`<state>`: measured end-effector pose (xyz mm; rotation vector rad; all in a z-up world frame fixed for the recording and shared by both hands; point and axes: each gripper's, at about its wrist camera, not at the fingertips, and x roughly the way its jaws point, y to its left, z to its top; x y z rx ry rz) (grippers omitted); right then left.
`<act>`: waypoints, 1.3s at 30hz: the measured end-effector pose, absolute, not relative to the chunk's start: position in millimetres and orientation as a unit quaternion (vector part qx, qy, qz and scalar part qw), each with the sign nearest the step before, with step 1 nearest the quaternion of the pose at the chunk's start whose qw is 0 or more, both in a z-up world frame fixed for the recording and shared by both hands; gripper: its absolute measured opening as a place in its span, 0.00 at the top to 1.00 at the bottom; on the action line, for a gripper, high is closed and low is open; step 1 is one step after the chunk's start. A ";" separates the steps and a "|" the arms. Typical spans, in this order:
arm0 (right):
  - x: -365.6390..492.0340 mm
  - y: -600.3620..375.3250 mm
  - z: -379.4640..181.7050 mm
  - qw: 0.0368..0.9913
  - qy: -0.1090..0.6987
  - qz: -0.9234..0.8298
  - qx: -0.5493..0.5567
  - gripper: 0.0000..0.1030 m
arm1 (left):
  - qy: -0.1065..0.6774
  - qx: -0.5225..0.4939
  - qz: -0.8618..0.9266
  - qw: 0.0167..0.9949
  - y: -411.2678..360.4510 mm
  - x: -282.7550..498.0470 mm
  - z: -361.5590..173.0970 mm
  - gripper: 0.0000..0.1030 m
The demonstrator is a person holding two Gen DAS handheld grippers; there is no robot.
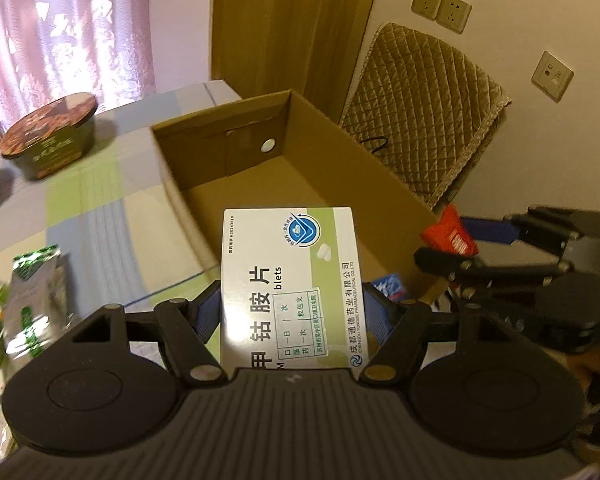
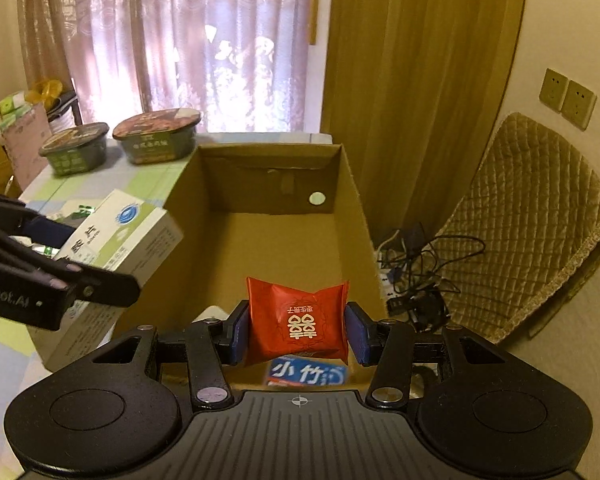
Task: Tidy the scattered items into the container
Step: 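Carry the candy packet and medicine box over the cardboard box with both tools, then open the left tool to drop the medicine box while the right tool drops the candy packet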
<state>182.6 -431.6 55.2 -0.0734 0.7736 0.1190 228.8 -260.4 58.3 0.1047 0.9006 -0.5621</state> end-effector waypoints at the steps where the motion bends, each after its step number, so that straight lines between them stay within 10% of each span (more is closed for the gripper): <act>1: 184.7 -434.3 54.5 0.924 0.376 0.058 -0.035 0.50 | 0.429 0.049 -0.268 0.861 -265.0 232.5 58.1 0.34; 39: 224.2 -439.6 26.2 0.914 0.397 0.069 -0.037 0.50 | 0.432 -0.001 -0.243 0.868 -255.8 263.5 39.5 0.35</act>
